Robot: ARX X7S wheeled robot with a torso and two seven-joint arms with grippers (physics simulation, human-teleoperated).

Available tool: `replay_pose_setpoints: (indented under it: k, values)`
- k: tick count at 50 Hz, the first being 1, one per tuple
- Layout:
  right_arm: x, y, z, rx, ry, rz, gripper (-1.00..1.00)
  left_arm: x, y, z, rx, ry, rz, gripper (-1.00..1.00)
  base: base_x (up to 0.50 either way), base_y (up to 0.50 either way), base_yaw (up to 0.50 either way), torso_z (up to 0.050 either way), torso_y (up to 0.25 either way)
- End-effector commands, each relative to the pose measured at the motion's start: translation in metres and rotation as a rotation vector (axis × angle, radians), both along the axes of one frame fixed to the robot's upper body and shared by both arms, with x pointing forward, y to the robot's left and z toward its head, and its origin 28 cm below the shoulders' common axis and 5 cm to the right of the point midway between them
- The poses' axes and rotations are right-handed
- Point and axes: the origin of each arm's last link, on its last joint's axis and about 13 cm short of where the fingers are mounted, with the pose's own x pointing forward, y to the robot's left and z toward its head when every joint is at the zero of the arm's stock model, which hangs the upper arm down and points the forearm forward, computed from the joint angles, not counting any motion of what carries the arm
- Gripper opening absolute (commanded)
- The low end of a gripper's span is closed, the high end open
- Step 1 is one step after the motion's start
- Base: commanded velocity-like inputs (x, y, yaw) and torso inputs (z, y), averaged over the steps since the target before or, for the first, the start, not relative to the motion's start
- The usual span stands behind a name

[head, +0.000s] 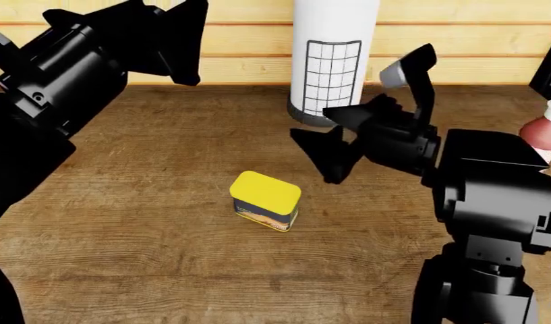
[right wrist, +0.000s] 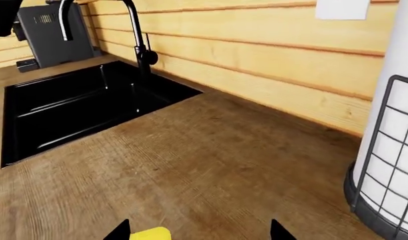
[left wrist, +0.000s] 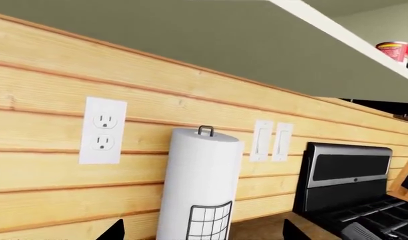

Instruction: Pick the cans from the counter and place them in their designated side in the cabinet.

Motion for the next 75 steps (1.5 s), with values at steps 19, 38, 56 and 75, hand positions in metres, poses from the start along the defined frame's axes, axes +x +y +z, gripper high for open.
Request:
replay_pose_setpoints:
  k: [19,38,56,75]
  values:
    - [0.000,0.008,-0.043,-0.078,0.105,0.076,1.00,0.006,-0.001,-0.003,0.005,0.010,0.001,1.00,0.00,0.00,0.00,0.000,0.000]
    - [0.016,0.020,-0.055,-0.152,0.103,0.157,1.00,0.002,0.001,-0.002,0.007,0.013,0.013,1.00,0.00,0.00,0.00,0.000,0.000]
    - [0.015,0.024,-0.062,-0.184,0.112,0.245,1.00,0.007,0.001,-0.006,0.005,0.019,0.015,1.00,0.00,0.00,0.00,0.000,0.000]
    - [0.017,0.027,-0.052,-0.153,0.038,0.238,1.00,0.003,0.000,-0.002,0.003,0.008,0.011,1.00,0.00,0.00,0.00,0.000,0.000]
